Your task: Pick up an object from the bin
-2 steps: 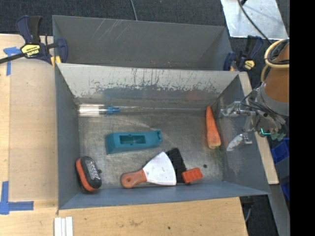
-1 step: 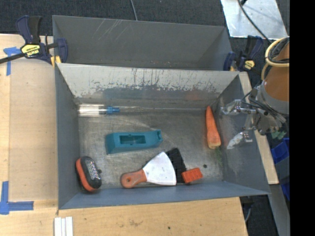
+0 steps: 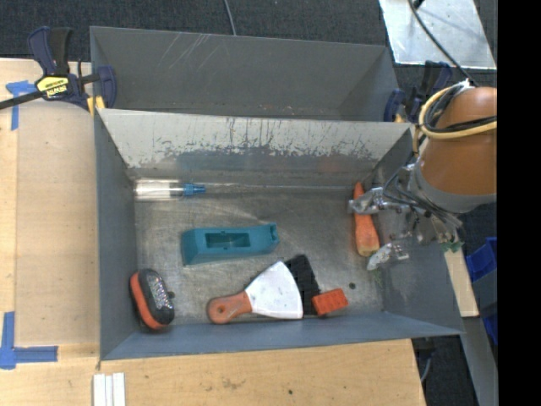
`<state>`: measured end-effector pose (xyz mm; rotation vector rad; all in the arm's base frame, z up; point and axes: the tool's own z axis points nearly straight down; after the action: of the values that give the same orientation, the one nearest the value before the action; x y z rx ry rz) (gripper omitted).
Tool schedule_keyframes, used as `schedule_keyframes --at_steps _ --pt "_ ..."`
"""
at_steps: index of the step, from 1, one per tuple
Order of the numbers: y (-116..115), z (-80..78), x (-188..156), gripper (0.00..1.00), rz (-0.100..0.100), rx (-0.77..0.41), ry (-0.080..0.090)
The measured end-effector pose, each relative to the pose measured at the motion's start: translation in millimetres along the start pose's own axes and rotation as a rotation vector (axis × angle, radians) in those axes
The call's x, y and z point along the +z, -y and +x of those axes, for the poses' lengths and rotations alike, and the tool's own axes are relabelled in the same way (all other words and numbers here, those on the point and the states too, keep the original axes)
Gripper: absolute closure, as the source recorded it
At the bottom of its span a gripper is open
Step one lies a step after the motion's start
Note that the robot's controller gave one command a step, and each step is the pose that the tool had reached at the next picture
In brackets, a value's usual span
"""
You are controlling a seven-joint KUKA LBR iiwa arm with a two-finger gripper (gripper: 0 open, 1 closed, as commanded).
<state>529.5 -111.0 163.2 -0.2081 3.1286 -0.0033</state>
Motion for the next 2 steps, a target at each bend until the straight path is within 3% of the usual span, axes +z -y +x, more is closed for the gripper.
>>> schedule_keyframes --at_steps 2 --pt "-36.8 21.9 22.8 0.00 -0.002 0.215 -0.006"
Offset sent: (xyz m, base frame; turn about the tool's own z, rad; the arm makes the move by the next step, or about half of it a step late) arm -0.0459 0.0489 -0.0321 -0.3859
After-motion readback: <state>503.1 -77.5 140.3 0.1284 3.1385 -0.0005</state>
